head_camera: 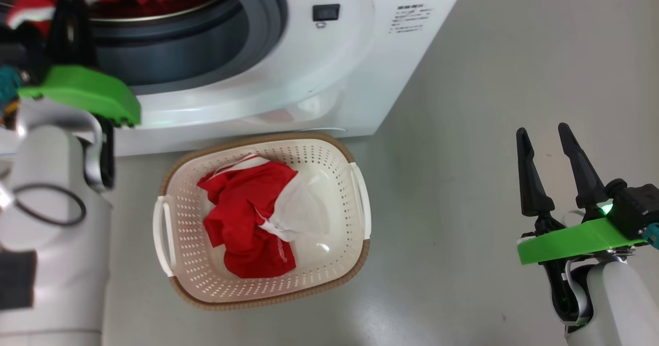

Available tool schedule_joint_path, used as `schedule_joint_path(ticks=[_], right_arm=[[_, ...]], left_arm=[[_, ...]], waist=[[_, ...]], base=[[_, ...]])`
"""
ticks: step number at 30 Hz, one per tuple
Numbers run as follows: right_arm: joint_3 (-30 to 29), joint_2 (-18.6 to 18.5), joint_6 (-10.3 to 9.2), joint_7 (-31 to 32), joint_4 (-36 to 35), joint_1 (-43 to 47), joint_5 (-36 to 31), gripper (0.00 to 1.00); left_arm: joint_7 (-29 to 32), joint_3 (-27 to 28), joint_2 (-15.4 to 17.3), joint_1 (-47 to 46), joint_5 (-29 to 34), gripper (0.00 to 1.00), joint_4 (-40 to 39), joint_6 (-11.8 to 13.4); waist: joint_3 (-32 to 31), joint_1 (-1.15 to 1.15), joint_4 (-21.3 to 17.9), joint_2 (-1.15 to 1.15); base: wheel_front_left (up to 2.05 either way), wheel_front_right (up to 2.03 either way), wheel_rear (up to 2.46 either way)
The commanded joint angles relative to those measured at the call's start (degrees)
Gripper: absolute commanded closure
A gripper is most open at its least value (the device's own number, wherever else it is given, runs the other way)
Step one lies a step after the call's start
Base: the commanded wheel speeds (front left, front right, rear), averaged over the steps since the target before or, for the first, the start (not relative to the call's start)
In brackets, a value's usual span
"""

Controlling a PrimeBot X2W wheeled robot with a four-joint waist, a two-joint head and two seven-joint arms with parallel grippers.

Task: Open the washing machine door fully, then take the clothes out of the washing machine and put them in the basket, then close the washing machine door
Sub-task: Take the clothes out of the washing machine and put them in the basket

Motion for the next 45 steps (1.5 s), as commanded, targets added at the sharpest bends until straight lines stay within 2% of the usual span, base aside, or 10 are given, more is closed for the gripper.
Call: schedule_joint_path(ticks=[1, 11, 21, 32, 40, 45], right_arm=[[0.7, 0.0, 0.36, -0.4, -1.1, 1.9, -0.6, 0.00], [-0.2, 0.0, 0.36, -0.4, -1.2, 3.0, -1.3, 0.00], [-0.4, 0.0, 0.36, -0.4, -1.3, 3.5, -1.5, 0.00], [-0.7, 0.0, 0.36, -0.4, -1.4, 3.7, -1.5, 0.00], [-0.6, 0.0, 0.36, -0.4, -1.3, 3.4, -1.4, 0.00], [-0.4, 0.0, 0.36, -0.4, -1.3, 3.6, -1.3, 0.00]], left_arm=[[-0.7, 1.9, 1.6, 1.7, -0.3, 1.00, -3.1, -0.2], [-0.7, 6.7, -3.4, 12.0, -1.5, 1.00, -17.4, -3.9], [-0.7, 7.8, -4.5, 19.5, -4.6, 1.00, -27.5, -5.8], [-0.7, 7.0, -4.5, 26.7, -8.6, 1.00, -40.9, -5.6], [-0.7, 6.3, -4.5, 29.7, -10.2, 1.00, -51.0, -4.0], [-0.7, 4.7, -4.5, 31.8, -9.9, 1.00, -54.1, -3.1]], waist=[[-0.7, 0.00, 0.8, 0.00], [-1.9, 0.00, 2.3, 0.00], [-2.5, 0.00, 2.7, 0.00], [-2.7, 0.00, 2.9, 0.00], [-2.8, 0.00, 2.6, 0.00], [-2.9, 0.00, 2.3, 0.00]], base=[[0.00, 0.00, 0.00], [0.00, 0.00, 0.00], [0.00, 0.00, 0.00], [0.00, 0.00, 0.00], [0.00, 0.00, 0.00], [0.00, 0.00, 0.00]])
